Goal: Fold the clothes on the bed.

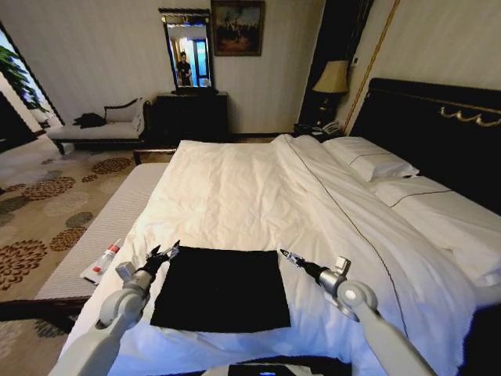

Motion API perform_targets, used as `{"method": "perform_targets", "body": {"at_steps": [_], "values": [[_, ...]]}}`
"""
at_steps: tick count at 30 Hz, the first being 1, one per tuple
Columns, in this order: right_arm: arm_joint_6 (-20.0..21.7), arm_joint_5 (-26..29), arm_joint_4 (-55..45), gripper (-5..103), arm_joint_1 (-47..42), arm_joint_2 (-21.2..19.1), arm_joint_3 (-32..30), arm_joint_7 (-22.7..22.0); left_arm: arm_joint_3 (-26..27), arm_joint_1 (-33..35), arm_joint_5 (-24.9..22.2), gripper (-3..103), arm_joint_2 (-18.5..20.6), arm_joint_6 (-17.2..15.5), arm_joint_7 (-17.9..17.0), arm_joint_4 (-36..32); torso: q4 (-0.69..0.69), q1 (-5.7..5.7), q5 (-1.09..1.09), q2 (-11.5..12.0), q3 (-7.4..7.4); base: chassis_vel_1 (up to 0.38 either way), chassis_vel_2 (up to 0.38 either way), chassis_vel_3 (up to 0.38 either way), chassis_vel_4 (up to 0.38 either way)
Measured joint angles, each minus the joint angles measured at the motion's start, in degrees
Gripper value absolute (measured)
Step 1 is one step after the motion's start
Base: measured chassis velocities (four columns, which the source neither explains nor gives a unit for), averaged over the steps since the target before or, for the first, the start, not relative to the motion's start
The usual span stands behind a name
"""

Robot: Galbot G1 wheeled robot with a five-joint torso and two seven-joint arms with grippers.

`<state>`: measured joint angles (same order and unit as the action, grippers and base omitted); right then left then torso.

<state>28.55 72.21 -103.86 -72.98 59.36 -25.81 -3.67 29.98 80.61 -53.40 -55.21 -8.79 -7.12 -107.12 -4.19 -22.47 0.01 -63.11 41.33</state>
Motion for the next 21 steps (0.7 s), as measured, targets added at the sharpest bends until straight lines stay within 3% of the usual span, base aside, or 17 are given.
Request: {"method": "perform_targets", "body": {"at_steps": [15, 21], "values": [[0.43, -2.16, 8.41, 97, 7.75, 1.35, 6.56, 1.09, 0.41, 0.54, 0.85, 100, -1.15, 0.26, -0.69, -0.57, -0.02, 0.00, -0.01, 0.00, -0.01, 0.000, 0.000, 0.000, 0.000], [0.56, -2.75, 11.20, 84, 9.61, 3.55, 8.49, 1.16, 2.16, 1.76, 0.78, 100, -0.97, 0.26, -0.72, -1.83, -0.01, 0.00, -0.01, -0.01, 0.00, 0.000, 0.000, 0.000, 0.000]]}}
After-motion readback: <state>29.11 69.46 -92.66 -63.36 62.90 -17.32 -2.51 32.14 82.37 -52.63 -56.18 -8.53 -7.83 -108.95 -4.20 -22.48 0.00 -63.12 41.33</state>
